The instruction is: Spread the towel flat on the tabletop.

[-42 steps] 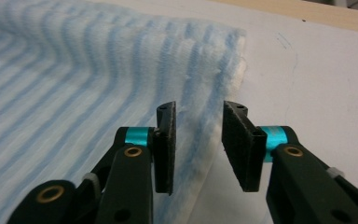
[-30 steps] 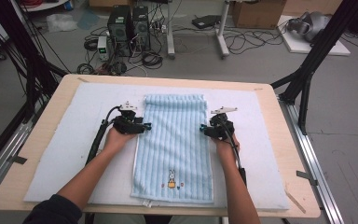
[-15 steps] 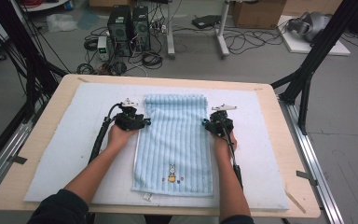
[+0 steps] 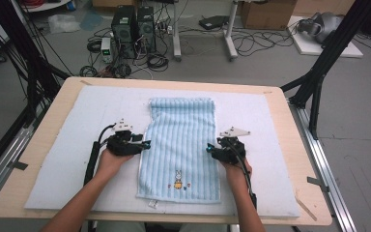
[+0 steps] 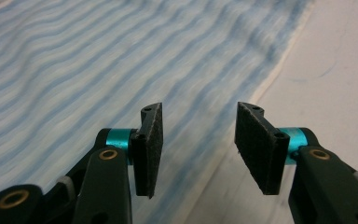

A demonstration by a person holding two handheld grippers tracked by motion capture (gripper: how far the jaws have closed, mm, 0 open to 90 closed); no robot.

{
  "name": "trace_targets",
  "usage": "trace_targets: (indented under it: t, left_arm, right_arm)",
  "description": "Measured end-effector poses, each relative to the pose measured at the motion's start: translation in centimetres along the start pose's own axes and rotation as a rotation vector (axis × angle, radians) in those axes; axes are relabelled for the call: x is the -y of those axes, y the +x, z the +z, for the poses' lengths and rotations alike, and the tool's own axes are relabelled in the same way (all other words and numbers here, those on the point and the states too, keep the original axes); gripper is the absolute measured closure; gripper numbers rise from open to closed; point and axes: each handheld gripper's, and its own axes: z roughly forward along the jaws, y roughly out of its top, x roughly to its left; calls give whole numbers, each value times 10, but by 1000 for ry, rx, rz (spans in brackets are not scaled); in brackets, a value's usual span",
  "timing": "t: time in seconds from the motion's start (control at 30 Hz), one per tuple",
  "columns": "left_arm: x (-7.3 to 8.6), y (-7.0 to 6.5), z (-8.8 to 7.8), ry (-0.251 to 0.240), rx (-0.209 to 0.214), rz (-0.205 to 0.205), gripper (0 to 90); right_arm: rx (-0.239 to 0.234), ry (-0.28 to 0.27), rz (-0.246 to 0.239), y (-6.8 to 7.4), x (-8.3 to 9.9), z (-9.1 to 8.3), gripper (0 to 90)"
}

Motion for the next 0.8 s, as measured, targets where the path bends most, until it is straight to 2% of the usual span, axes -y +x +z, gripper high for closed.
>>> trace_targets:
  t: [0.2,0.23,0.3,0.37,0.43,0.47,0.5,0.53,0.57,0.6,0.7,0.8]
  left_arm:
    - [23,-16,-14,13,12,-32,513]
    - [24,-19,-17,5,8,-26,513]
    - [27,-25,-20,-6,19,-39,513]
    - [30,-32,-20,14,21,-24,515]
    - [32,-41,-20,42,7,34,521]
    - [32,-45,-19,59,5,66,574]
    - [33,-50,-18,69,-15,116,650]
    - [33,-54,-18,75,-18,160,677]
    - [33,-57,-18,82,4,182,790]
    - [34,-58,-19,83,1,191,840]
    - [36,-56,-23,84,26,172,860]
    - [41,-56,-30,87,52,155,863]
  right_arm:
    - [-32,12,-15,19,18,-19,497]
    - [-37,12,-14,21,19,-22,497]
    - [-50,9,-11,23,22,-27,497]
    - [-59,17,-21,26,25,-31,505]
    - [-67,41,-43,29,26,-32,525]
    - [-69,56,-58,30,27,-31,546]
    - [-68,76,-66,32,29,-30,568]
    - [-70,88,-66,33,31,-29,591]
    - [-73,75,-58,33,32,-30,670]
    - [-80,73,-53,34,34,-31,706]
    - [-94,74,-58,37,37,-35,837]
    - [-117,91,-51,40,38,-40,842]
